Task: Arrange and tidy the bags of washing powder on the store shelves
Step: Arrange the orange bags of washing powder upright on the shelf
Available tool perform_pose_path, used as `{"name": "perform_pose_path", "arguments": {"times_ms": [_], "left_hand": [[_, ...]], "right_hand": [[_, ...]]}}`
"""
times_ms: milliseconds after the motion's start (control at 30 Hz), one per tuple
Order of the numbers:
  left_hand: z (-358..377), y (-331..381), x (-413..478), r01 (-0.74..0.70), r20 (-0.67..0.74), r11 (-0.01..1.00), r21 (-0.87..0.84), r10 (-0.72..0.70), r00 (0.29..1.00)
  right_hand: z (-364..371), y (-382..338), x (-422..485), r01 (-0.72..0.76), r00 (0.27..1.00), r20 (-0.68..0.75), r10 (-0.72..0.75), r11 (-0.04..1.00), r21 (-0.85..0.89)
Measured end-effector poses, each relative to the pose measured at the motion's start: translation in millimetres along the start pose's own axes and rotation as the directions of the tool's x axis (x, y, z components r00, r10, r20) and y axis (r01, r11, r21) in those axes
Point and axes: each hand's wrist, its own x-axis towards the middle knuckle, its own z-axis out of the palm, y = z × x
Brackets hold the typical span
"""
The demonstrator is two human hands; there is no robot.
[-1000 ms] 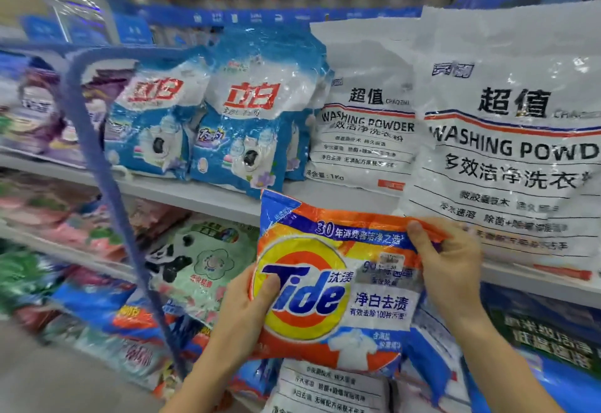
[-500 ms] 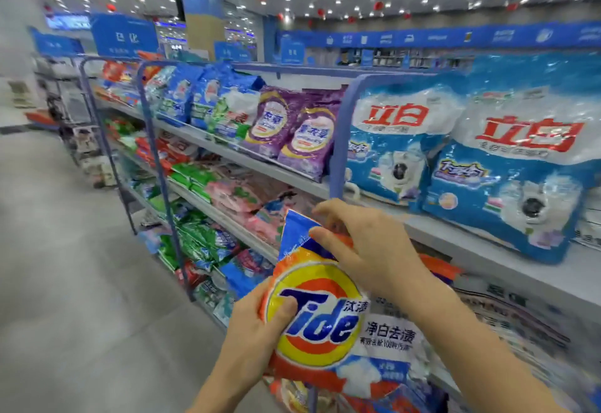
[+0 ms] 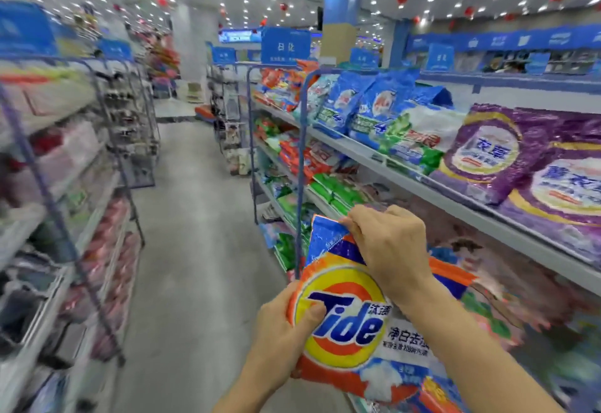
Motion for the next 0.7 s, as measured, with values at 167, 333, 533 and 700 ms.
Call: {"name": "perform_pose_path", "arguments": {"times_ms": [167,333,533,700], "left_hand": [[-55,-19,74,0.049,-0.156,0.999,0.004,-0.048,0.987],[-99,-34,172,0.019,-0.330,0.999,0.029,-0.008,0.944],[-155,-55,287,0.055,-0.518,0.998,-0.029,-0.063,0.853],[-198,-76,369,0.035,-0.620,0.993,-0.109,-0.096,0.779]], "right_hand": [[110,-6,45,0.052,0.999,0.011,-0.053,0.994,0.098],[213,12,96,-0.100,0.994,0.075,0.081,0.946,0.308],[337,81,96,-0.439,0.880,0.154,0.449,0.648,0.622],[439,80,87,-0.763,0.631,0.718,0.295,0.064,0.643]]}}
